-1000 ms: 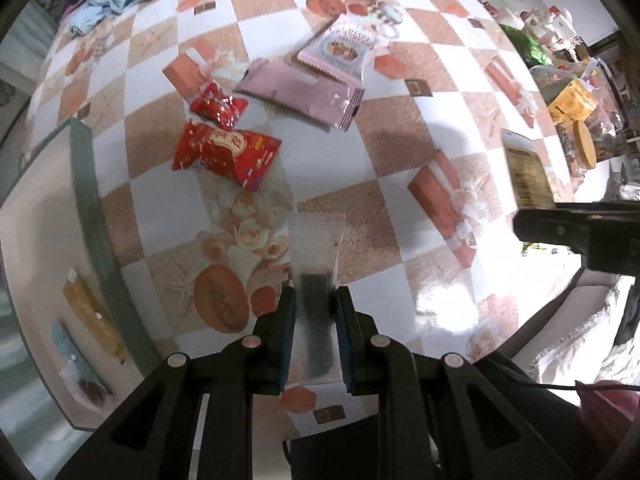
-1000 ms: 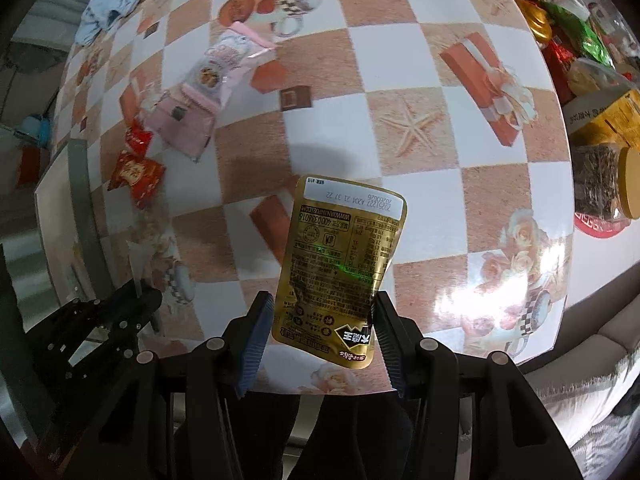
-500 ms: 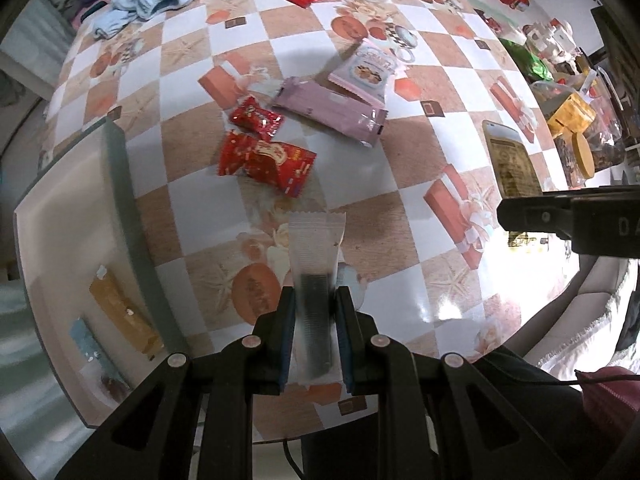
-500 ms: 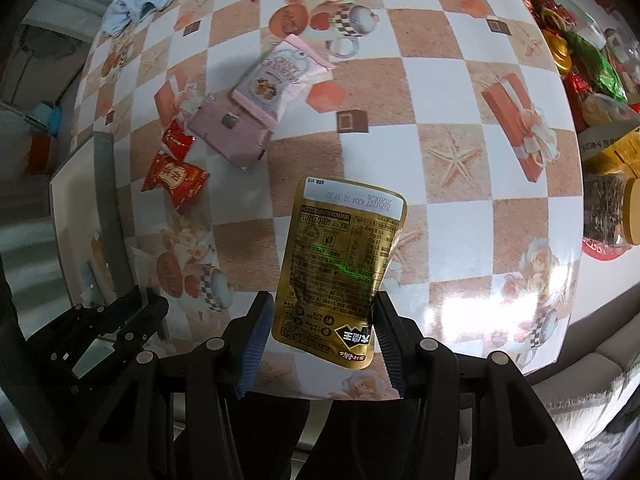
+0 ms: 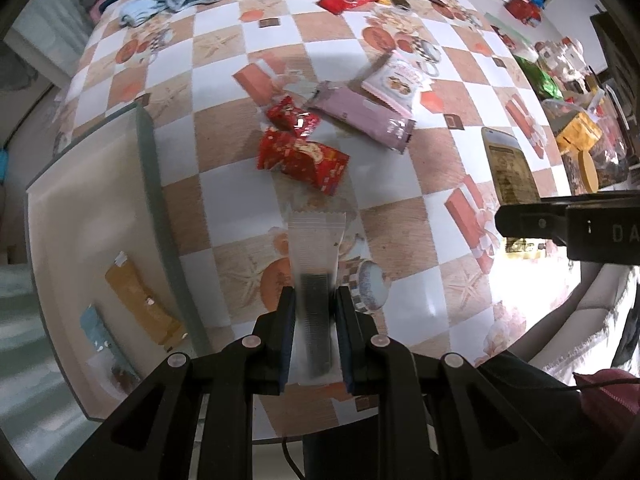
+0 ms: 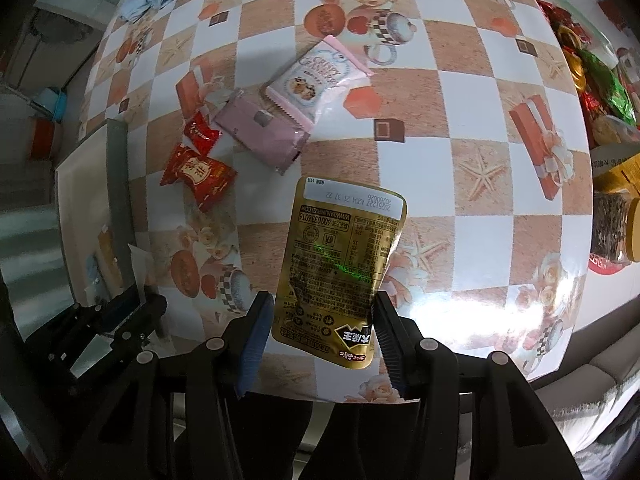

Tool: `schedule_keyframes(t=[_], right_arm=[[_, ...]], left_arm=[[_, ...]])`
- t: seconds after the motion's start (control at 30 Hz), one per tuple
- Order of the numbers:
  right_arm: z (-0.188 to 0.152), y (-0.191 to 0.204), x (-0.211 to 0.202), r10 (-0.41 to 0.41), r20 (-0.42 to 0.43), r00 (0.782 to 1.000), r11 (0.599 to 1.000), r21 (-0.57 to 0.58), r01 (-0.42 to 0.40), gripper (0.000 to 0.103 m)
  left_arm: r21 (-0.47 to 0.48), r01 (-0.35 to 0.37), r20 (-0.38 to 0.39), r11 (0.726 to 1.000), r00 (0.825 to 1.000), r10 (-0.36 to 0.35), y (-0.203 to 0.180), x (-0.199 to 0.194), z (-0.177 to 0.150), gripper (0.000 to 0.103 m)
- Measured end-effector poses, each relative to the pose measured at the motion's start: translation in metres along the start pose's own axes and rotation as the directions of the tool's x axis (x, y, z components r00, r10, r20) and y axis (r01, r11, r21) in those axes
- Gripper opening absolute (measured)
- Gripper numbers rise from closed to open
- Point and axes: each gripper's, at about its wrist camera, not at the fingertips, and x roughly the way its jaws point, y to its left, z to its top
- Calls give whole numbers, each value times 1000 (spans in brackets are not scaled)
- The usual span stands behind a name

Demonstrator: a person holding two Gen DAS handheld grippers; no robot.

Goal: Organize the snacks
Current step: 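Carry the gold packet and clear dark-stick packet over the white tray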

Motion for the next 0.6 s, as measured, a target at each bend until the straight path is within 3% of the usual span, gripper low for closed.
schedule_keyframes(t=[0.6], right_arm=[[10,55,-3,-7,-6,1000,992,-129,6,52]], left_arm=[[-177,-12,29,984,999,18,64,-12,-16,21]])
